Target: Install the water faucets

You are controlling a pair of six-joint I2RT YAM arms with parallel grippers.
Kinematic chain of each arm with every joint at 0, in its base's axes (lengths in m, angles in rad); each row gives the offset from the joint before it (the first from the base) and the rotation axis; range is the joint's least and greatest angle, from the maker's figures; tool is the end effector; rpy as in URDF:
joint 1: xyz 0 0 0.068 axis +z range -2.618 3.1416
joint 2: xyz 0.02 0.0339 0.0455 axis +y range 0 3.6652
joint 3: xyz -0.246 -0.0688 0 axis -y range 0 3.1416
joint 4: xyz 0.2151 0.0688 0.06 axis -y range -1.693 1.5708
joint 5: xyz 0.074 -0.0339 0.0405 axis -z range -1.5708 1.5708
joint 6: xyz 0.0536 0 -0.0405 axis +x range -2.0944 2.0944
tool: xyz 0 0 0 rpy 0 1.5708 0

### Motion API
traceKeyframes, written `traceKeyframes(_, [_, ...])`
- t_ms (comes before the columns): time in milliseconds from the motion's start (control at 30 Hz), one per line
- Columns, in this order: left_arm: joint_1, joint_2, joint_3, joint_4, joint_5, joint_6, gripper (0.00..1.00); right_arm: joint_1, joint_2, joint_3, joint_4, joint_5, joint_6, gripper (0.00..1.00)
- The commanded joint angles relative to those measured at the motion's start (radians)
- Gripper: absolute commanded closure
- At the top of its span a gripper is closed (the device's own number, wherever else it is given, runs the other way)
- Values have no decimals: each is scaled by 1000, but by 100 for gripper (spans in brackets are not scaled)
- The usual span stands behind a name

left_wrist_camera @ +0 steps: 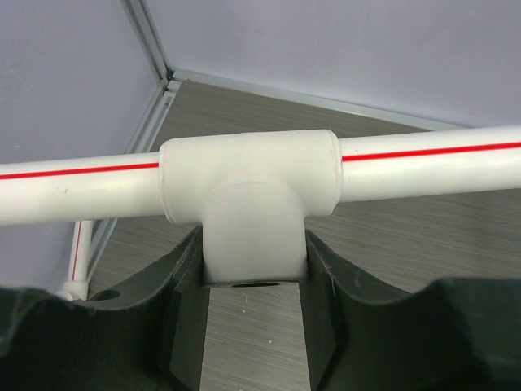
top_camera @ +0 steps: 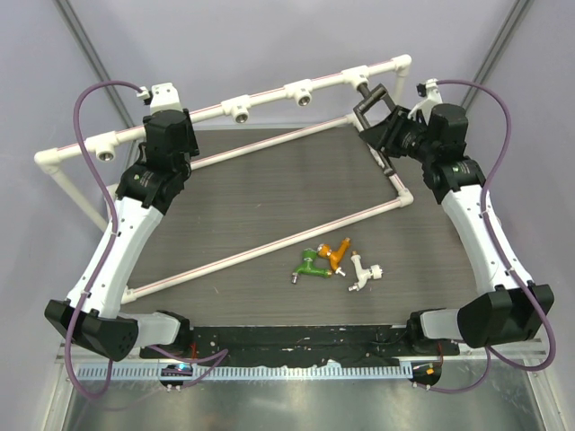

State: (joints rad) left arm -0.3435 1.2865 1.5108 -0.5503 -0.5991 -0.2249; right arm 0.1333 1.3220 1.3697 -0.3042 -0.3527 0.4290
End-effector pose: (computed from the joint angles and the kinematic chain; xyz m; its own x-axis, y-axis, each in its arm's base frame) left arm 0.2544 -0.0589 0.4181 -0.2438 -0.1084 -0.9637 -0.2864 0.9574 -0.0352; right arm 0.2866 0.0571 0.3906 -0.4183 0.3378 -0.8432 -0.3100 0.8195 0.4820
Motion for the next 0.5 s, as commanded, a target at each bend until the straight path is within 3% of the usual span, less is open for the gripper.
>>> traceKeyframes(0, [6, -47, -4, -19, 22, -13, 100, -57, 5, 32, 352, -98, 212, 99])
traceKeyframes(467, [9, -53, -8, -16, 27, -16, 100, -115, 43, -92, 681, -229, 645, 99])
